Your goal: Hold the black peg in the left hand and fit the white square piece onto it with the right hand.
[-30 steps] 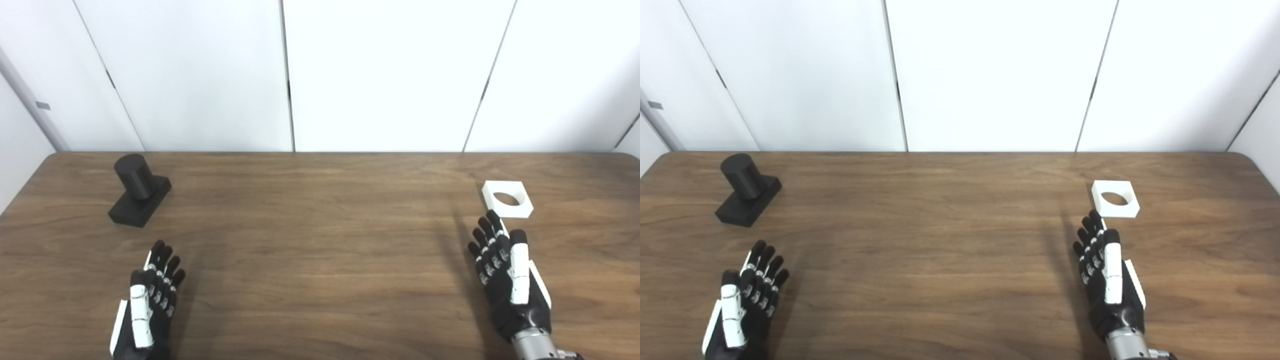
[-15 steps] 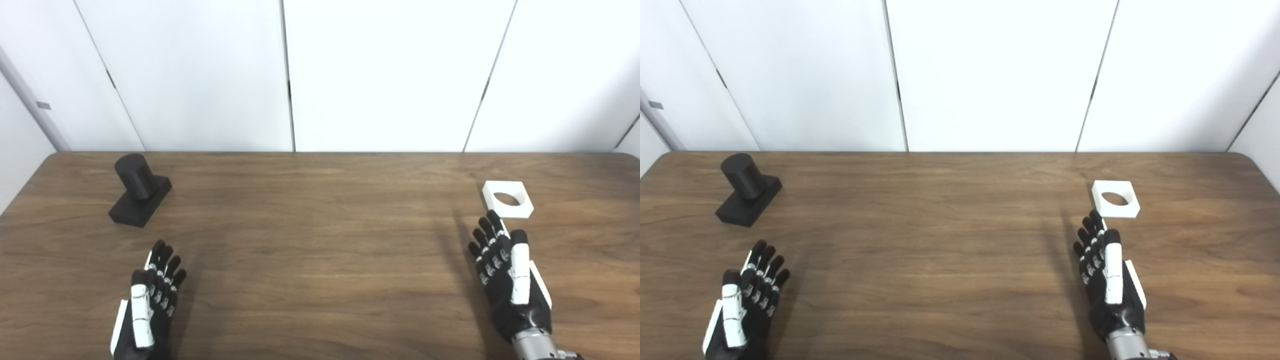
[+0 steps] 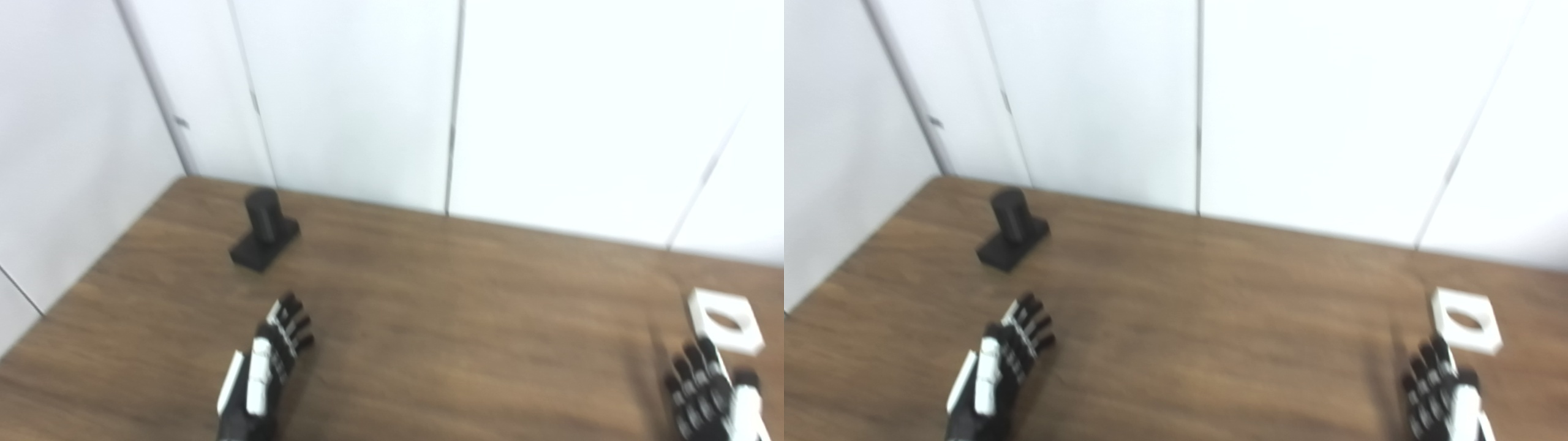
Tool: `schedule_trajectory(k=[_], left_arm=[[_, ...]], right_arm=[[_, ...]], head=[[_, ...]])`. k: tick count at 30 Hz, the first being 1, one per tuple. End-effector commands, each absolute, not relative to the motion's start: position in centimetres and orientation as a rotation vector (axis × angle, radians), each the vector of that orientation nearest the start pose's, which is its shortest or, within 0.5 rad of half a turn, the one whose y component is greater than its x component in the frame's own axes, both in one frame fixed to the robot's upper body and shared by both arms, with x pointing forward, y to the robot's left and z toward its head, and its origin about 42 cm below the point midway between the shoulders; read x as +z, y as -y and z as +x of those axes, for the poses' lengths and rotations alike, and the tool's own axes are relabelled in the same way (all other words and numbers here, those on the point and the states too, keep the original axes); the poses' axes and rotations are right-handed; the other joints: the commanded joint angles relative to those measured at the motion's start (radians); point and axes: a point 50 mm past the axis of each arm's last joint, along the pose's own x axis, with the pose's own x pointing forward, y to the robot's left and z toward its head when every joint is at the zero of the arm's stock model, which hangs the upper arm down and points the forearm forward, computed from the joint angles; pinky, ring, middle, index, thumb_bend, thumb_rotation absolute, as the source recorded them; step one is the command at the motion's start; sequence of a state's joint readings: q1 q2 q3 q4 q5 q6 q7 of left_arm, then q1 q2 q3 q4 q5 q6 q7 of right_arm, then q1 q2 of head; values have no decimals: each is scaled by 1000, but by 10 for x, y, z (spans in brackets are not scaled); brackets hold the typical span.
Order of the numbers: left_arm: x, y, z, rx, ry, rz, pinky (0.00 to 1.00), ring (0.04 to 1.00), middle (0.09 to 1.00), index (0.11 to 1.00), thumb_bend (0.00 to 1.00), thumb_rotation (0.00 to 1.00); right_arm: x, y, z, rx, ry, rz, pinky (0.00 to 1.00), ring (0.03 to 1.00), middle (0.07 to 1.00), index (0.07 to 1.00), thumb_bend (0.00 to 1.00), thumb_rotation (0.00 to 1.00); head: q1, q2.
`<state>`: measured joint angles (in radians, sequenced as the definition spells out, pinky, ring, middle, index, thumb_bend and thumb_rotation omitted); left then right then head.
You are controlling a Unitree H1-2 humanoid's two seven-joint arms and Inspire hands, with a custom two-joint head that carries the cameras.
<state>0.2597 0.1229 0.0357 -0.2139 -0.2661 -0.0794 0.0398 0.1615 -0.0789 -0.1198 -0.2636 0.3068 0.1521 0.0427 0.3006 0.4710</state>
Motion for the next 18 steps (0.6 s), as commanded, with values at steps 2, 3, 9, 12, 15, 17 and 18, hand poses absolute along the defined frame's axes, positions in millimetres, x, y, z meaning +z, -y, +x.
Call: schedule_trajectory(k=[2, 3, 9, 12, 15, 17, 18], left_arm=[[87, -247, 192, 153, -2, -202, 880, 924, 951, 954, 530, 984], [86, -246, 192, 153, -2, -203, 879, 922, 949, 953, 534, 976], [85, -243, 192, 148, -7, -206, 866, 917, 945, 955, 550, 962], [84, -242, 193, 149, -11, -206, 870, 918, 947, 958, 554, 962], [84, -242, 194, 150, -8, -200, 872, 918, 948, 959, 561, 964], [83, -242, 194, 151, -8, -195, 870, 920, 949, 960, 570, 968], [83, -241, 194, 151, -8, -194, 870, 920, 949, 960, 572, 970]], right_arm=[[113, 274, 212, -69, -19, 204, 1000, 1000, 1000, 1000, 662, 1000], [112, 275, 212, -66, -17, 198, 1000, 1000, 1000, 1000, 694, 1000], [111, 275, 211, -79, -24, 173, 1000, 981, 983, 977, 696, 1000], [111, 273, 210, -94, -30, 169, 1000, 964, 965, 950, 638, 1000], [111, 273, 210, -98, -35, 166, 1000, 950, 959, 944, 653, 1000], [111, 273, 211, -101, -36, 167, 1000, 944, 955, 943, 669, 1000], [111, 273, 211, -102, -37, 167, 1000, 942, 954, 942, 671, 1000]], head=[[15, -6], [20, -9], [31, -22], [26, -24], [20, -27], [19, -27], [20, -28]])
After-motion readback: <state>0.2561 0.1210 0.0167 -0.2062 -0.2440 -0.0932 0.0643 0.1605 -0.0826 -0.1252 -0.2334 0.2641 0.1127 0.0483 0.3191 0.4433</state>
